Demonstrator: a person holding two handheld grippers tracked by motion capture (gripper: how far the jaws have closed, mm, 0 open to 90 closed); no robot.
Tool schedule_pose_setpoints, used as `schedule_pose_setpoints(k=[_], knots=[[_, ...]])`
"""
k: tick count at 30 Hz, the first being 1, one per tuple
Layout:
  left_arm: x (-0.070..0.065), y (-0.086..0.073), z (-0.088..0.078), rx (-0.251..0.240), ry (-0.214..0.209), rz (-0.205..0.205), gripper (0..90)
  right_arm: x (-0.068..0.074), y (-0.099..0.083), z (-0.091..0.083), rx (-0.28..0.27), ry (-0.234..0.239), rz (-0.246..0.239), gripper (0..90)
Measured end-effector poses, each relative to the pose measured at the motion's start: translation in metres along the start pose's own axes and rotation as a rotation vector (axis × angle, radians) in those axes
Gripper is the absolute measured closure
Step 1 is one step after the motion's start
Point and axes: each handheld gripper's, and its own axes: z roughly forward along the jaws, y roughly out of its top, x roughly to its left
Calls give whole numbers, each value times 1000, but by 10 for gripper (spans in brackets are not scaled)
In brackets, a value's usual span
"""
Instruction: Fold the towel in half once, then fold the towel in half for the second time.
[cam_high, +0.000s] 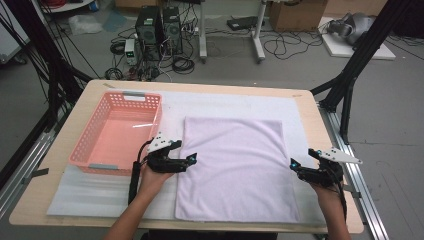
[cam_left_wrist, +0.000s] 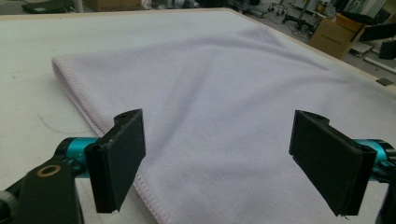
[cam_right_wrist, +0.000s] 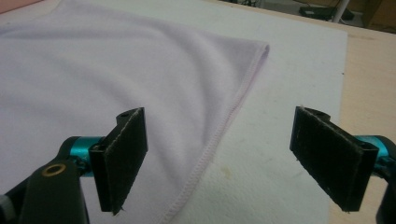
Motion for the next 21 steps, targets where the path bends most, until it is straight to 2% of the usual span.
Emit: schedule_pose_setpoints(k=[11,17,21], knots=[[2,-1,1,2,3,-8,190,0,-1,3,8,0,2,178],[2,1,0,1,21,-1,188,2,0,7,18,17,8,181],[3,4,1,-5,15,-7,188,1,0,10,28,19,11,181]])
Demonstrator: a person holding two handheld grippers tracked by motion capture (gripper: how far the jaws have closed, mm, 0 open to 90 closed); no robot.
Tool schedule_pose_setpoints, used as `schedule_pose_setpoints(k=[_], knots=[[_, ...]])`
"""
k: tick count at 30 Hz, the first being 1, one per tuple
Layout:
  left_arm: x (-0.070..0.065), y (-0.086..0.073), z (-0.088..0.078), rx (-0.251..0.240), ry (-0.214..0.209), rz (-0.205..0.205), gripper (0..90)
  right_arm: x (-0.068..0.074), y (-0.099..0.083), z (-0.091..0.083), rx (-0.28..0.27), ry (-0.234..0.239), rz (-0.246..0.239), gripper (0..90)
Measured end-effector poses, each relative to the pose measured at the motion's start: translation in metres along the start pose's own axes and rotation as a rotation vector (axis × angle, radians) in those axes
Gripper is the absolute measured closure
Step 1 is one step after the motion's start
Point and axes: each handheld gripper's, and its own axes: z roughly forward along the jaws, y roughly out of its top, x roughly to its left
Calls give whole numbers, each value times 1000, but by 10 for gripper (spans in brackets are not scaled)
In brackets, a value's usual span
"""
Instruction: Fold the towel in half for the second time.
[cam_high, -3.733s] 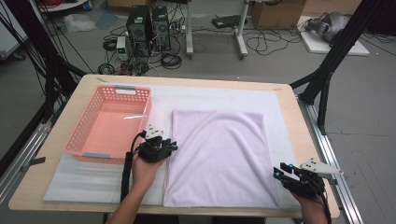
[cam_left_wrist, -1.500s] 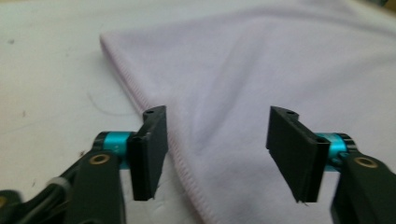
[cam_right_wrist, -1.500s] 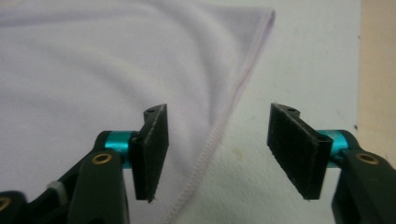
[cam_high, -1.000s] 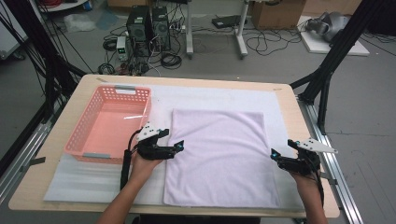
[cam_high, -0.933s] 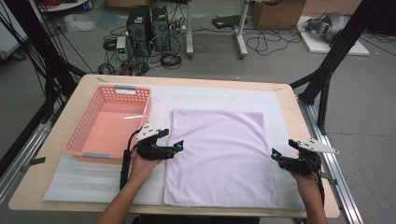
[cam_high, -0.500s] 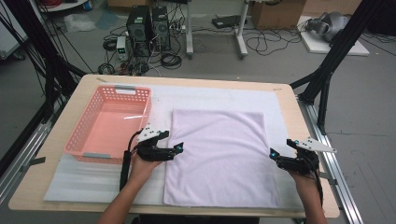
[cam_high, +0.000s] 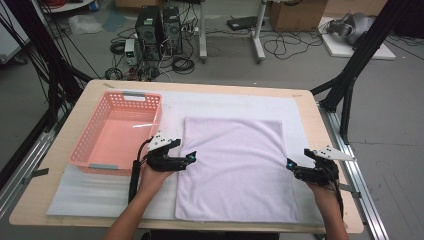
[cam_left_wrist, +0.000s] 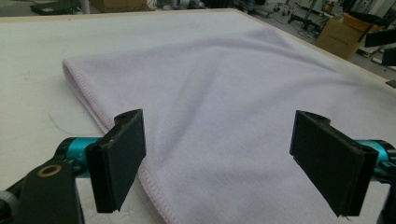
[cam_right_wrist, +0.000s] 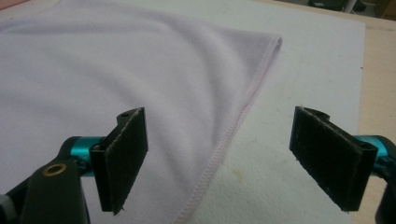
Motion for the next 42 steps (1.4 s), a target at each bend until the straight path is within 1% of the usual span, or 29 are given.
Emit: schedule_pose_setpoints(k=[1,3,6,7,8,9,11,12,13,16,17,18,20,22,24,25,26,27,28,30,32,34,35,36,38,39,40,41,42], knots=[[1,1,0,-5,-3,-6,188,-1,0,1,0,3,4,181],[1,5,2,-15,11,-20,189,-2,0,4,11,7,10,181],[1,11,6,-2,36,-5,210,-5,1,9,30,13,9,181],[1,12,8,-18,39,-8,220,-6,1,11,36,15,11,181],[1,13,10,-22,42,-21,226,-6,2,11,40,17,17,181],[-1,16,12,-12,53,-22,231,-7,3,12,40,19,13,181],[-3,21,17,-6,63,11,245,-8,6,14,44,17,23,181],[-4,24,20,0,62,17,244,-9,8,15,46,16,23,182],[-3,26,23,-7,66,13,239,-11,9,17,49,6,24,182],[1,34,32,18,96,-2,241,-16,14,22,52,5,43,185],[3,35,35,10,100,-9,246,-17,15,24,60,4,44,185],[5,36,38,22,107,-20,244,-19,16,27,65,5,51,186],[10,37,44,46,133,-25,243,-23,17,33,81,26,78,240],[16,38,50,70,152,-51,244,-26,20,39,92,30,92,242],[21,37,55,73,173,-66,265,-28,24,46,108,32,107,243],[24,36,58,95,187,-74,277,-29,27,50,111,29,100,243],[25,36,60,115,214,-79,282,-30,29,54,122,28,103,243],[27,35,63,118,223,-84,286,-31,32,58,135,25,104,243],[28,36,64,130,244,-84,296,-32,34,62,145,23,97,243],[30,37,67,134,285,-76,302,-32,39,70,161,7,91,254],[35,37,72,149,311,-87,315,-35,42,77,171,-12,106,273],[40,37,76,149,322,-91,329,-38,46,83,166,-38,122,298],[43,35,78,143,331,-104,346,-40,47,86,166,-47,134,310],[47,33,80,149,340,-123,357,-41,48,89,166,-53,137,327],[53,27,85,188,359,-159,370,-43,49,95,175,-57,142,380],[55,27,84,186,363,-179,401,-44,49,98,180,-53,146,402],[57,28,86,202,350,-185,415,-44,50,101,189,-54,152,405],[56,28,87,211,351,-157,413,-44,50,104,197,-62,146,411],[55,28,88,223,364,-138,439,-44,51,108,207,-59,148,416]])
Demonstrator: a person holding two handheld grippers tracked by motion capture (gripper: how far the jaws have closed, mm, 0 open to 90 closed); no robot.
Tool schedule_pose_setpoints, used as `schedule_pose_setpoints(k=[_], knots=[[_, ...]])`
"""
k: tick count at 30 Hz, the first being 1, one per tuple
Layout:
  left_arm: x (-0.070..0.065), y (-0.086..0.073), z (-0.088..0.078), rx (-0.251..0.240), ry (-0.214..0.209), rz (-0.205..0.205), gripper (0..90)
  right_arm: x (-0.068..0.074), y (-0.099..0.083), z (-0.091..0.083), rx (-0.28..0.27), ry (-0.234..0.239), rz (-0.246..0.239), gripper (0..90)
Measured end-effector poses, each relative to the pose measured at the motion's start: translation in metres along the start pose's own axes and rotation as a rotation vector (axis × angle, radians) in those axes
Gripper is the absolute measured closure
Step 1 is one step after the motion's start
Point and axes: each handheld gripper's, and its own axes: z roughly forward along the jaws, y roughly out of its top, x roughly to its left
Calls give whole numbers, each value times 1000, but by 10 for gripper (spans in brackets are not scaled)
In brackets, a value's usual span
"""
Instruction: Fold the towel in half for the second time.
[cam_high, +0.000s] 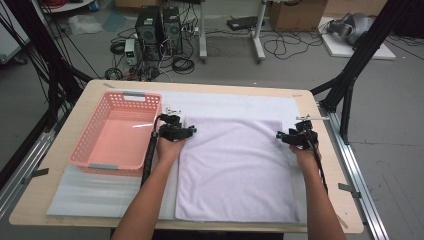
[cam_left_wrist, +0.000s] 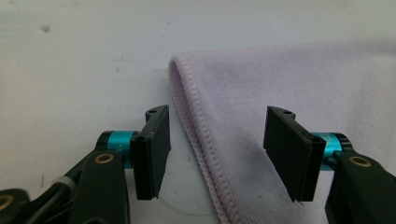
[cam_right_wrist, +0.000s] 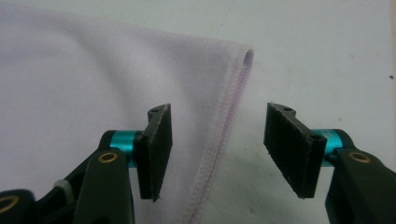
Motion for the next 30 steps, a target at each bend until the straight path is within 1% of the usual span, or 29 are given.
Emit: schedule_pose_setpoints(k=[1,2,3,4,5,6,7,8,9,10,11,12,13,14,17,18,19,21,22,23,24,25,26,27,28,29,30], knots=[[-1,0,0,4,13,12,468,1,1,3,1,3,-4,433],[-2,0,0,7,35,39,511,2,2,6,5,0,-12,456],[-3,0,0,6,42,44,559,3,2,10,28,-14,-9,475],[-2,0,0,1,24,40,607,3,1,13,37,-26,-15,484],[-1,0,1,3,-11,42,718,3,1,13,31,-30,-9,504],[-2,0,1,6,-26,58,798,3,1,13,30,-33,-13,525],[-3,0,1,7,-26,71,827,3,1,12,31,-35,-15,572],[-3,0,1,8,-28,63,836,3,1,12,32,-20,-13,686],[-1,0,1,9,-40,47,841,4,1,11,38,5,5,785],[1,0,1,9,-48,25,845,5,1,11,39,28,13,836],[3,1,0,7,-51,-12,847,8,2,11,43,16,8,851],[5,1,0,3,-49,-42,848,8,2,11,45,11,-9,857],[4,2,-1,-11,-42,-49,850,8,3,10,45,14,-15,861],[3,3,-3,-31,-37,-50,850,6,3,9,30,6,-19,862],[2,9,-10,-100,-34,-64,851,4,6,-1,-53,9,-5,863],[2,10,-13,-118,-43,-76,851,4,8,-4,-77,21,4,863],[2,11,-16,-128,-51,-82,850,4,9,-7,-88,30,8,863],[0,13,-21,-133,-58,-64,850,3,9,-13,-96,48,11,862],[-1,13,-24,-134,-69,-58,850,4,8,-15,-102,54,9,862],[-2,14,-27,-137,-81,-53,849,4,7,-18,-107,68,17,862],[-4,14,-31,-143,-83,-45,849,4,5,-21,-113,82,15,862],[-5,15,-34,-155,-89,-41,849,5,5,-24,-106,99,16,861],[-6,15,-38,-161,-96,-38,848,7,5,-28,-102,105,11,861],[-7,15,-42,-173,-100,-33,848,8,4,-32,-113,115,-3,861],[-8,14,-46,-174,-104,-27,848,11,3,-36,-128,120,-9,861],[-9,13,-49,-178,-107,-20,849,12,2,-41,-134,124,-22,861],[-10,12,-52,-190,-115,-15,849,13,1,-45,-133,131,-25,860]])
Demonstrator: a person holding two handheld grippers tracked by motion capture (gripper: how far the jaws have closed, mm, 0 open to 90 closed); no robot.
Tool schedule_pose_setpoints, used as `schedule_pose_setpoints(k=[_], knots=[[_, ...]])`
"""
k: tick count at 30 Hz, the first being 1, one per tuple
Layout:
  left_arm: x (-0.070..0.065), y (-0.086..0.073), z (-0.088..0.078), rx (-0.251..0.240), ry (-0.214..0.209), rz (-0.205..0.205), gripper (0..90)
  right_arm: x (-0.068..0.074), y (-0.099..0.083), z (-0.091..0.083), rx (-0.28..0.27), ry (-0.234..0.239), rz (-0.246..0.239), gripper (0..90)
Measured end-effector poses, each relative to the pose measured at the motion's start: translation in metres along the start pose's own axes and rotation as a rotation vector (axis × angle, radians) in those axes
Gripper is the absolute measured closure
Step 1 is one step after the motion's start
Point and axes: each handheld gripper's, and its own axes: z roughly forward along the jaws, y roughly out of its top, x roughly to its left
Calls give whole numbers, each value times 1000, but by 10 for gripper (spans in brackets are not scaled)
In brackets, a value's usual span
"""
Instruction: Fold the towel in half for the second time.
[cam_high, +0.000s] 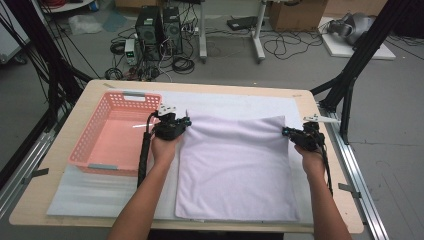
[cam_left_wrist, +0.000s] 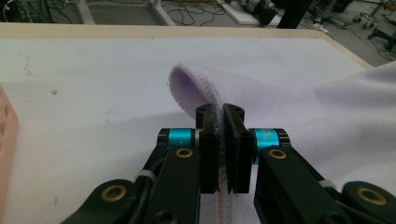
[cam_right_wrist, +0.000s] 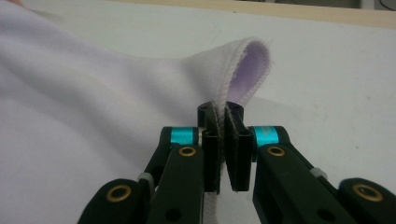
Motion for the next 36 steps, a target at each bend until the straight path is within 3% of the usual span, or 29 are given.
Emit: schedule_pose_setpoints(k=[2,4,6,8,11,15,21,27,28,30,31,33,36], knots=[[-3,-2,-6,4,-18,0,848,3,-4,-7,0,19,3,860],[-8,-5,-14,8,-43,17,848,5,-10,-14,-6,33,-25,858],[-13,-7,-20,34,-58,59,847,7,-16,-22,-17,46,-31,857],[-17,-9,-28,16,-66,76,847,9,-22,-29,-25,53,-38,857],[-24,-14,-38,28,-73,121,847,11,-32,-35,-15,52,-51,856],[-28,-23,-52,24,-97,126,846,13,-44,-44,-13,68,-37,855],[-33,-42,-71,39,-123,133,846,20,-63,-54,28,74,-58,853],[-32,-58,-72,89,-123,176,829,23,-69,-57,59,69,-67,821],[-32,-57,-71,82,-124,176,792,23,-69,-56,56,64,-67,779],[-33,-52,-67,74,-123,159,580,22,-66,-56,41,50,-53,676],[-34,-49,-64,71,-129,156,534,21,-64,-56,32,38,-35,623],[-34,-43,-58,71,-101,177,463,20,-59,-56,18,21,-22,577],[-32,-36,-45,88,-69,158,419,16,-48,-51,-1,-5,6,484]])
